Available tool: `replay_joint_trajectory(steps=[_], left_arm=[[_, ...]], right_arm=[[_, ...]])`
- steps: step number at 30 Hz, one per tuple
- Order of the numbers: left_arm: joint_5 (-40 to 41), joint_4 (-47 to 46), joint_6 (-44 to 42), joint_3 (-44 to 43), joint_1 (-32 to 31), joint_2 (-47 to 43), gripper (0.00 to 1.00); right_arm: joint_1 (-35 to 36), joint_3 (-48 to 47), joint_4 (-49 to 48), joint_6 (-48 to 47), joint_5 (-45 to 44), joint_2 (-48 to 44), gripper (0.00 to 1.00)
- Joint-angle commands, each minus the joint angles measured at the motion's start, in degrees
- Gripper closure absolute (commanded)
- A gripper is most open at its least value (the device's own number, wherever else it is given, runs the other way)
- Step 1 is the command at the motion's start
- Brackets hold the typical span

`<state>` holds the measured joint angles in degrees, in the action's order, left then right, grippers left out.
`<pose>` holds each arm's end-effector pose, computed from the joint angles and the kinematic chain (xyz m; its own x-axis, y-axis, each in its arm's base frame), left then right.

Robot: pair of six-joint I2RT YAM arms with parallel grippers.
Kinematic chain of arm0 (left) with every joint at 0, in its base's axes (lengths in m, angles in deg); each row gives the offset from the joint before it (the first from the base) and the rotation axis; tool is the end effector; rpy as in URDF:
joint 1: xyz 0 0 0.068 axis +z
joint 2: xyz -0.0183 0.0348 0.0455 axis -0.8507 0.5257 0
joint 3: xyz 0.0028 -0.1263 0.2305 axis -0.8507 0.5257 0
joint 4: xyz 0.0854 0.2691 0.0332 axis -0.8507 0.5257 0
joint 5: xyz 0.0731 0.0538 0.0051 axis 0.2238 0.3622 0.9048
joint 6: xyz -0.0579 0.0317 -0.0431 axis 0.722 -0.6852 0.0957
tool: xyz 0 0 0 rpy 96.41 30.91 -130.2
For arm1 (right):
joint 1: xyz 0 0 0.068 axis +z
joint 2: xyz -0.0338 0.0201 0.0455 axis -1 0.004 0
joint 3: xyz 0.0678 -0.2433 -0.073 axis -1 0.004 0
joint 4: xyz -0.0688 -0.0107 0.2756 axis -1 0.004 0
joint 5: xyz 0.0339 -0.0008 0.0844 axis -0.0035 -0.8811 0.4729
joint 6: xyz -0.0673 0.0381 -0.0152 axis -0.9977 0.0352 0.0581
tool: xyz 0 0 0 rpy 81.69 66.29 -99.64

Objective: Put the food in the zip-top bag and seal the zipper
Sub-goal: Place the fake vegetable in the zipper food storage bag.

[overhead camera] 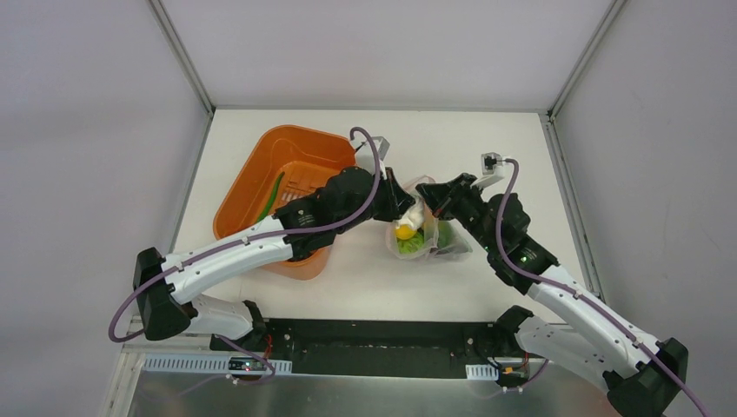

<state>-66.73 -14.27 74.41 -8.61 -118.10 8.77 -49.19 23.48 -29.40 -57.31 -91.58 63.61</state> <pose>0.1926 -0.3071 0.3628 -0.5652 -0.2891 -0.7726 0.5208 0.6012 -0.6060 0.2033 0.1657 0.3338 -0.2222 0.4232 -0.8784 -0.5351 0.7002 0.4727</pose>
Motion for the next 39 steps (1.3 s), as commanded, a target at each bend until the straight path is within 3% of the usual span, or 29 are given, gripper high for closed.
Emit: replay_joint_trajectory(steps=[1, 6, 10, 13, 17, 24, 29, 31, 34, 39], left_arm=[[4.25, -1.57, 3.92, -2.91, -1.36, 2.89, 1.0], [4.2, -2.52, 4.15, -2.43, -2.42, 4.31, 0.97], [3.55, -4.41, 2.0, -1.17, -2.68, 5.15, 0.7], [-0.88, -5.79, -2.22, -0.84, -2.71, 4.4, 0.36], [-4.41, -6.94, -8.02, -0.22, -2.82, -0.09, 0.18], [-4.22, -6.61, -15.26, 3.95, -2.68, -9.24, 0.14], [9.7, 1.11, -14.66, 6.18, -2.53, -11.79, 0.05], [11.34, 3.14, -15.54, 6.47, -2.28, -11.29, 0.03], [6.53, 3.64, -18.27, 6.64, -1.67, -9.83, 0.02], [-0.48, 5.28, -16.93, 5.78, -0.18, -7.0, 0.1]], right_arm=[[0.82, -1.13, -6.46, 0.8, -0.39, -0.39, 1.0], [0.94, -0.27, -6.79, 0.59, -1.4, -1.89, 1.0], [0.92, 1.42, -8.32, 0.93, -2.27, -4.65, 1.0], [0.93, 2.24, -8.24, 0.65, -3.12, -6.22, 1.0], [0.91, 2.44, -5.9, -0.76, -6.11, -7.5, 1.0], [0.87, 3.29, -5.24, -6.34, -4.64, -9.66, 1.0], [0.97, 3.32, -5.27, -9.52, -2.49, -10.65, 1.0], [0.94, 3.38, -5.29, -9.83, -1.55, -10.81, 1.0], [0.96, 3.38, -5.24, -9.9, -0.92, -10.79, 1.0], [0.91, 3.24, -5.38, -9.12, -0.24, -10.63, 1.0]])
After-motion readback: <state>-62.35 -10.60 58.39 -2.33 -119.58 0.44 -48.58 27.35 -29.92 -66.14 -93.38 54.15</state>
